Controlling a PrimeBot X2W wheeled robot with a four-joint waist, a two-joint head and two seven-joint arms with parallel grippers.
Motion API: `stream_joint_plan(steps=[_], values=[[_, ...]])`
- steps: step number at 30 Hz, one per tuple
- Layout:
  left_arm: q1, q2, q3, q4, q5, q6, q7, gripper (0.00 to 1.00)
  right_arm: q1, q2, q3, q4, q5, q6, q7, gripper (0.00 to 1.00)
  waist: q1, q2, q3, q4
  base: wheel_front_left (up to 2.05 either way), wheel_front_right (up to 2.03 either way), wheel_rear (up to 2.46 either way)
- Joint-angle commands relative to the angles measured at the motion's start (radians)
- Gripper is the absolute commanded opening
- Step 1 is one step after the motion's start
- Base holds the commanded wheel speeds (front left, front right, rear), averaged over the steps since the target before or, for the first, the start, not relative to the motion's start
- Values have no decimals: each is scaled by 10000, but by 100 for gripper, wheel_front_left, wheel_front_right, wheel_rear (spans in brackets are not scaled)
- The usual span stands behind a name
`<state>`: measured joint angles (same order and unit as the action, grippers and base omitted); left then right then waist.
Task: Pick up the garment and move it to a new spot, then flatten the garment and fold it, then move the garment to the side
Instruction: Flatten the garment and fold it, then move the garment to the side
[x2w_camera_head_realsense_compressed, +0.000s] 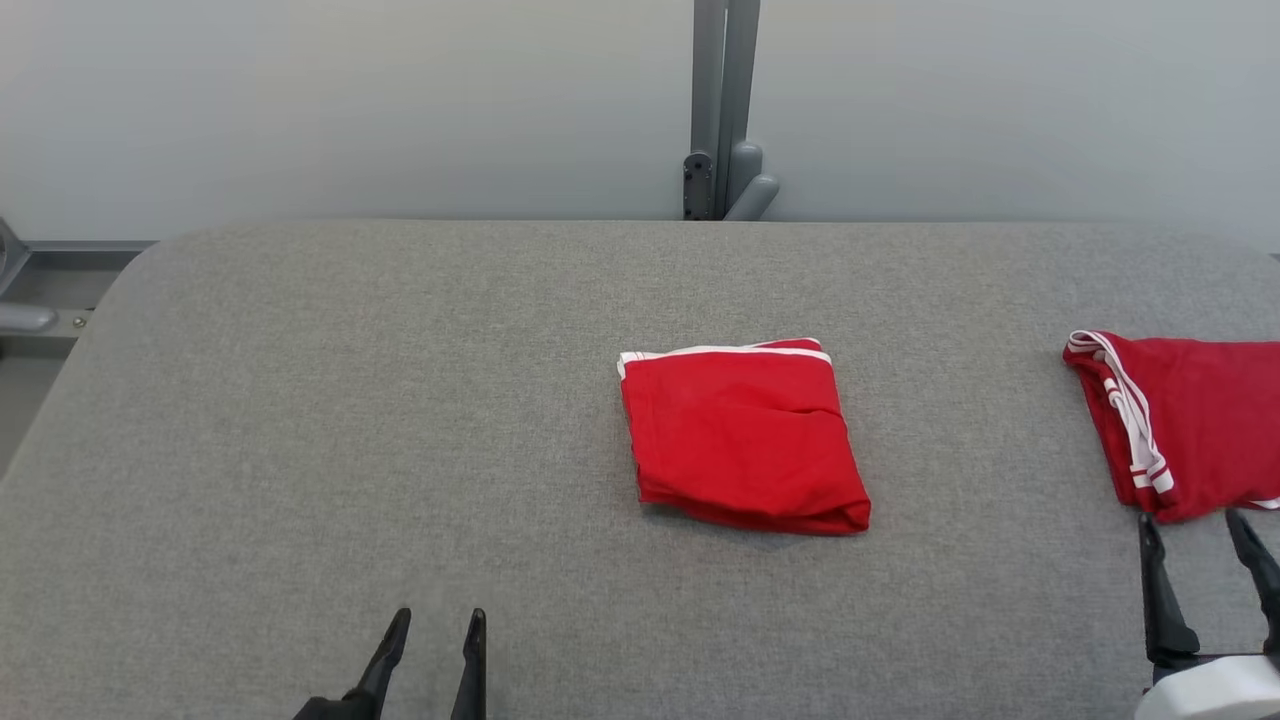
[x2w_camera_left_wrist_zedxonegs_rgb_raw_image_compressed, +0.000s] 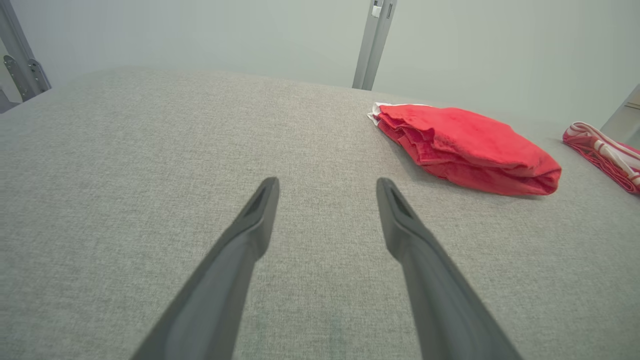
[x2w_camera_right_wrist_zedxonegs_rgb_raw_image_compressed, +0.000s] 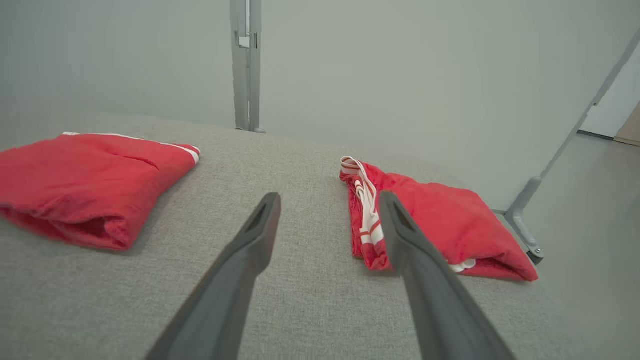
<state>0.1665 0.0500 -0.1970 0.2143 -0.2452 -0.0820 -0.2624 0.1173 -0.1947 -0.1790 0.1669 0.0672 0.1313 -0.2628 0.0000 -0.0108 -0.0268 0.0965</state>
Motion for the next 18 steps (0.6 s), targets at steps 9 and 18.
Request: stream_joint_plan(steps=[9, 18], values=[[-281, 15, 446, -434, 557, -158, -26, 100, 655, 814, -427, -1179, -605, -14, -22, 100, 0, 108, 19, -175, 0, 0, 0], [-75, 15, 386, -530, 549, -272, -26, 100, 592, 983, -182, -1098, -476, -14, -22, 100, 0, 108, -49, -254, 0, 0, 0]])
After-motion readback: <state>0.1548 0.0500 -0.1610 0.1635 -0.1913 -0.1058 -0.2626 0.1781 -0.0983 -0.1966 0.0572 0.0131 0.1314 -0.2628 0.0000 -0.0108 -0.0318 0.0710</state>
